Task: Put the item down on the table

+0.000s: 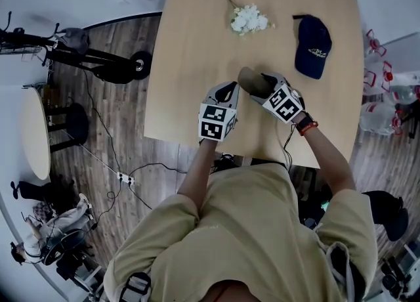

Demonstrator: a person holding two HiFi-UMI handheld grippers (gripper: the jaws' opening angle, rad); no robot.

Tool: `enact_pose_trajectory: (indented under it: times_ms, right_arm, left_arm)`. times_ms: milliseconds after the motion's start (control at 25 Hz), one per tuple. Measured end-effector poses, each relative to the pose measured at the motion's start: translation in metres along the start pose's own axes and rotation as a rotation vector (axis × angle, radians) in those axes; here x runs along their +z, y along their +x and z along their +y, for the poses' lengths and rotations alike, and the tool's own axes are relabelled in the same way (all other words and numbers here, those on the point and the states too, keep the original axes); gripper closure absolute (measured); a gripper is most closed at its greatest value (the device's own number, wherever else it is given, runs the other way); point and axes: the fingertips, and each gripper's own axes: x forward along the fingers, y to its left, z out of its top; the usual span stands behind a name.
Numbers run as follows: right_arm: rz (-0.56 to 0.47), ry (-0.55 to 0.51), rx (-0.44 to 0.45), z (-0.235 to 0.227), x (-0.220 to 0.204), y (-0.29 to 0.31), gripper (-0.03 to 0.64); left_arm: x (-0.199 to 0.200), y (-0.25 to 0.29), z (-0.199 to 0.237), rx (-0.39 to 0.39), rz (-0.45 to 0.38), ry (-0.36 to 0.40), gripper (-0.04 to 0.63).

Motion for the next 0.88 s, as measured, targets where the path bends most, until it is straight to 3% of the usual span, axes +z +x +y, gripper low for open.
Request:
enact_pose_trajectory:
  times_ms: [520, 880]
  right_arm:
    - [0.060, -0.259, 0.172, 0.014, -0.015, 0.032, 0.258]
    - [0.096, -0.296, 0.221, 0.012, -0.031, 0.049, 0.258]
  left_arm:
    - [-0.018, 0.003, 0.014, 0.024, 0.029, -0.044, 0.572]
    - [-0.028, 0.009, 0.016, 0.024, 0.046, -0.062, 0.572]
